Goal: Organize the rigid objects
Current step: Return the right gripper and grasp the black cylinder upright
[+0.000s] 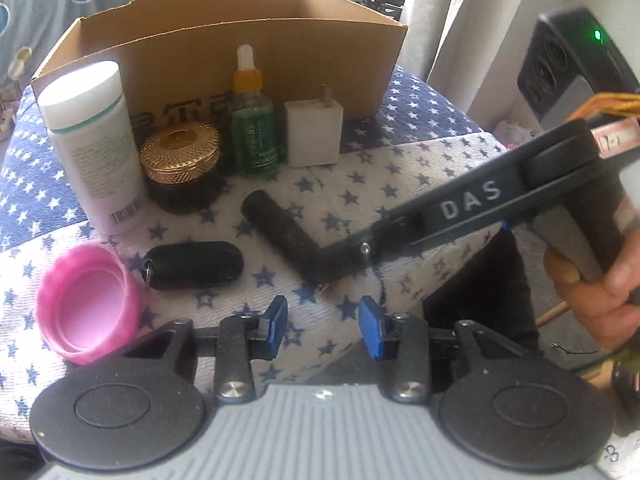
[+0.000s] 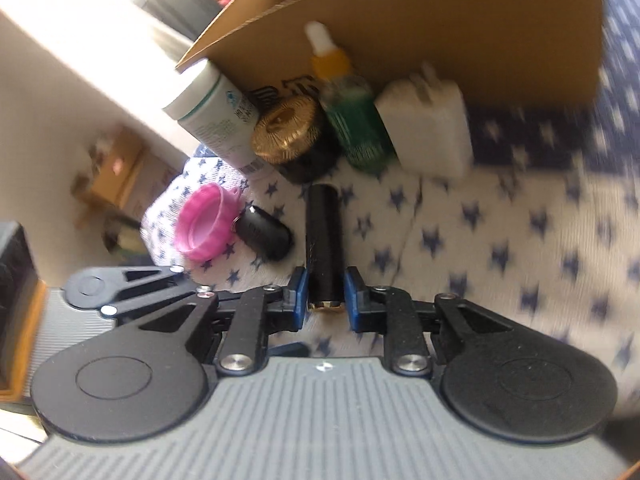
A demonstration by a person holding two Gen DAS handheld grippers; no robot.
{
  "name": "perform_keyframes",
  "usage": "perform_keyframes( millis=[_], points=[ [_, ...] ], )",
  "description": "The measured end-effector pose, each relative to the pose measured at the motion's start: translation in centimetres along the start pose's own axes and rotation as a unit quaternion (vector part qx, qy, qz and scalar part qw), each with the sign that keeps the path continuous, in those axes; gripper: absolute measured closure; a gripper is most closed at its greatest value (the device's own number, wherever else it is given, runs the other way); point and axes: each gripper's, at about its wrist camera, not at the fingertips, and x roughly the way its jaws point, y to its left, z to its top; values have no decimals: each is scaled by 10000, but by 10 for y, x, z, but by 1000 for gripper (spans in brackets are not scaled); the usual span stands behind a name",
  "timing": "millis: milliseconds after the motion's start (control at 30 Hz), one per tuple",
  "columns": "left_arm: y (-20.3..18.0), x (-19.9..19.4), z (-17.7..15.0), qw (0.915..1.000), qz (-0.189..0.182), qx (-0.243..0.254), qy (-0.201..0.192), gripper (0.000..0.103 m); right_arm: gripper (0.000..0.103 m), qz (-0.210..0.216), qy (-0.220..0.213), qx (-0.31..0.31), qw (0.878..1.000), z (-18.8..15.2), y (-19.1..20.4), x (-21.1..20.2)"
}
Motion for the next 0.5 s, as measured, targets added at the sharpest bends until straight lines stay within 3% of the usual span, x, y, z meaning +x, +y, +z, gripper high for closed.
perform_keyframes(
  millis=[100, 233, 500],
  points=[
    [3, -1, 5, 9999, -78, -116, 27, 61, 82, 330, -110, 396, 9986, -5, -10, -5],
    [9, 4, 14, 9995, -55, -290, 65, 61, 77, 396, -432, 523, 9969, 5, -15, -14],
    [19, 16, 25, 9984, -8, -535, 158, 61, 78, 544, -168, 634, 9964, 18, -23, 14]
  ],
)
